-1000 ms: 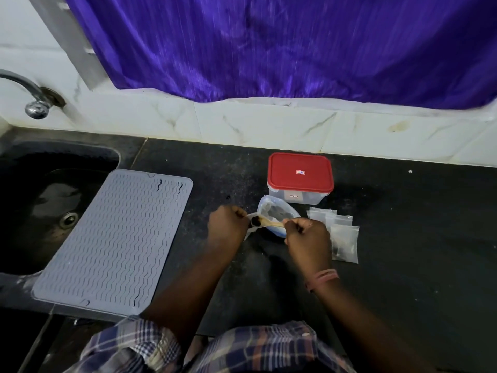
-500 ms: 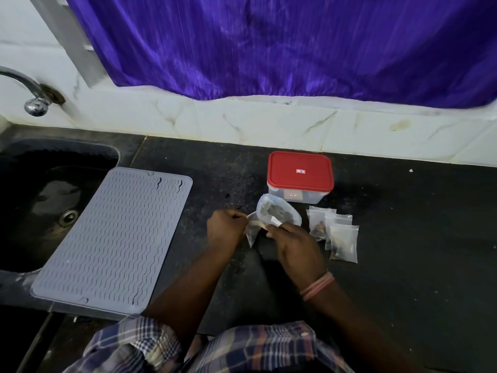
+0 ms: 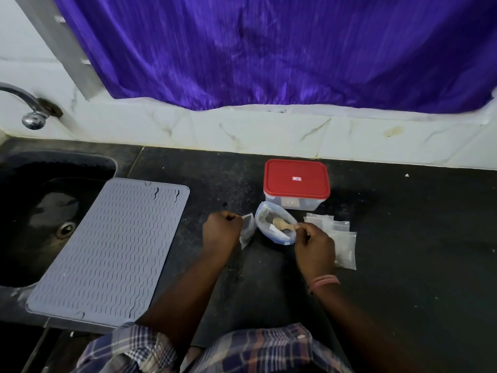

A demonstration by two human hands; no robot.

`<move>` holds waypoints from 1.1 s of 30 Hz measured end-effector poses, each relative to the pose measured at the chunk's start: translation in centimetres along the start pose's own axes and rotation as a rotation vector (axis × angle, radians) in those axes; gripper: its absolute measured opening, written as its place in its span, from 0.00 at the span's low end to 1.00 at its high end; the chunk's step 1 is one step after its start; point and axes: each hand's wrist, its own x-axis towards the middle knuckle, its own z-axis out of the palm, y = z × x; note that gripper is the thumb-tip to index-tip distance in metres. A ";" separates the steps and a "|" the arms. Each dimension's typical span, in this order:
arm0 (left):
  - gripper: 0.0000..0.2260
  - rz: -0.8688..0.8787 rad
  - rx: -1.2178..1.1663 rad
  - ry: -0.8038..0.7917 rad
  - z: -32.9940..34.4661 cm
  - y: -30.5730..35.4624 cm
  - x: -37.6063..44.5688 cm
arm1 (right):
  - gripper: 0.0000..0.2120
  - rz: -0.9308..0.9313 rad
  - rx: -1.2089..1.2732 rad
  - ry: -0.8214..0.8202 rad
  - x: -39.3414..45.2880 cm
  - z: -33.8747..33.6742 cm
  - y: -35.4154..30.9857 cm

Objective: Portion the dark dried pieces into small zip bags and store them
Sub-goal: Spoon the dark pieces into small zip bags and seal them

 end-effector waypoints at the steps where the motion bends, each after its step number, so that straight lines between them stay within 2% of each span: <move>1: 0.09 0.014 -0.004 0.006 -0.1 0.3 -0.1 | 0.07 -0.008 -0.028 -0.059 -0.1 0.4 0.2; 5: 0.09 0.042 0.018 -0.025 -0.5 1.6 -0.1 | 0.10 -0.091 -0.093 -0.262 0.1 1.2 0.2; 7: 0.08 0.079 0.079 -0.068 -0.8 2.1 0.4 | 0.12 -0.200 -0.358 -0.212 0.4 1.0 0.0; 9: 0.08 0.127 0.155 -0.103 -1.3 2.6 0.9 | 0.13 -0.244 -0.489 -0.095 0.8 0.6 -0.8; 11: 0.09 0.189 0.180 -0.156 -1.9 3.2 1.1 | 0.14 -0.335 -0.392 -0.060 1.4 0.2 -2.1; 12: 0.08 0.222 0.182 -0.188 -2.2 3.8 1.2 | 0.16 -0.367 -0.267 -0.109 1.8 0.1 -2.8; 14: 0.07 0.282 0.162 -0.264 -2.8 4.8 1.1 | 0.22 -0.325 0.051 -0.326 2.7 0.0 -4.1; 16: 0.06 0.321 0.109 -0.345 -3.2 5.6 0.9 | 0.23 -0.244 0.224 -0.478 3.1 -0.1 -5.2; 18: 0.07 0.320 -0.013 -0.406 -3.4 6.3 0.5 | 0.15 -0.189 0.320 -0.428 3.3 -0.3 -5.9; 21: 0.12 0.257 -0.262 -0.417 -3.0 6.7 0.2 | 0.05 -0.111 0.497 -0.334 3.9 -1.4 -6.8; 23: 0.16 0.220 -0.351 -0.473 -2.4 6.2 0.2 | 0.04 -0.043 0.561 -0.331 4.5 -2.0 -7.3; 25: 0.13 0.238 -0.419 -0.517 -1.5 5.1 0.2 | 0.05 0.002 0.590 -0.294 5.0 -2.4 -7.6; 27: 0.05 0.190 -0.531 -0.471 -0.7 4.4 0.0 | 0.05 0.062 0.641 -0.225 5.5 -2.8 -8.1; 30: 0.06 0.062 -0.667 -0.417 -0.4 4.4 -0.2 | 0.05 0.215 0.792 -0.156 6.4 -3.7 -8.7; 33: 0.06 0.128 -0.682 -0.377 -0.3 4.6 0.1 | 0.07 0.147 0.758 -0.191 6.8 -4.2 -8.6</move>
